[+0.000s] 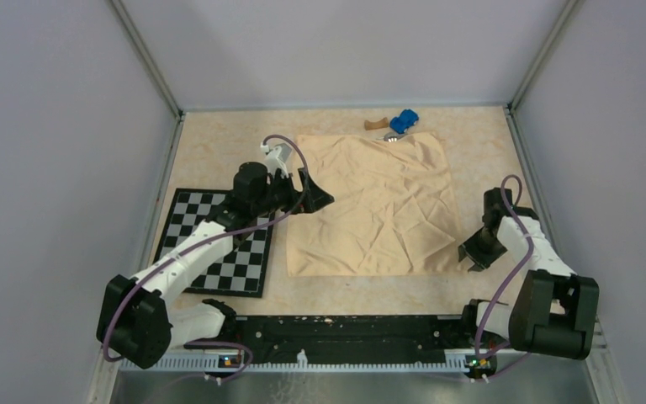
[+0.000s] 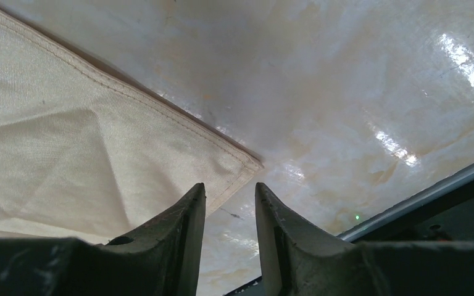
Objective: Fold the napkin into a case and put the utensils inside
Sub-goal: Pick up the flattened napkin from the center of the board.
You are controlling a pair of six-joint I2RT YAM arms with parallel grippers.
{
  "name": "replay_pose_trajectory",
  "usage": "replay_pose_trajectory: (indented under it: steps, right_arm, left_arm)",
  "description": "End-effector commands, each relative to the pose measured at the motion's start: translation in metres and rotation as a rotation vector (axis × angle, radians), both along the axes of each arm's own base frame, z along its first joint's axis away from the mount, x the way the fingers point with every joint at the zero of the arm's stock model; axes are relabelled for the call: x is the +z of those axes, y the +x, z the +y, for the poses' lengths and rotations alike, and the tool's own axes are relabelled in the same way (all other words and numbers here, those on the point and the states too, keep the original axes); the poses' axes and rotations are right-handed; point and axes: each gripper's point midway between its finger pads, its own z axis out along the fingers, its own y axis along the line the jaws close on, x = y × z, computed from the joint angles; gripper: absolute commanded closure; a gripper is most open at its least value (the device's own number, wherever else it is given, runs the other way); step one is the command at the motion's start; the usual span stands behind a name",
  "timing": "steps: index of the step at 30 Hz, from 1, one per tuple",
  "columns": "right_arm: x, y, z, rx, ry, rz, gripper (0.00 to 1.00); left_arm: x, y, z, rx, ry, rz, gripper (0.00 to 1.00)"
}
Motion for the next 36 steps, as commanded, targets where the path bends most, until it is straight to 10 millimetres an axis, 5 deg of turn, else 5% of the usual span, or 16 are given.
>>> replay_pose_trajectory:
  steps: [1,17,25,30,36]
  right_arm:
    - [-0.007,-0.001,-0.002,-0.030,-0.014,0.008,0.64]
    - [-0.040,-0.001,-0.011,-0.040,-0.056,0.065,0.64]
    - [-0.046,0.001,-0.007,-0.027,-0.044,0.049,0.86]
    - [-0.039,0.005,-0.002,-0.010,-0.047,0.002,1.00]
    - [-0.025,0.017,0.005,0.016,-0.040,-0.100,1.00]
  left_arm:
    - [0.010,-0.004,0.001,-0.020,-0.005,-0.047,0.01]
    - [0.021,-0.007,0.009,0.006,-0.001,-0.086,0.01]
    - [-0.012,-0.026,0.018,-0.002,0.061,0.038,0.01]
    - [-0.051,-0.047,0.028,0.025,0.120,0.196,0.01]
    - [-0.091,-0.085,0.038,0.192,0.286,0.375,0.01]
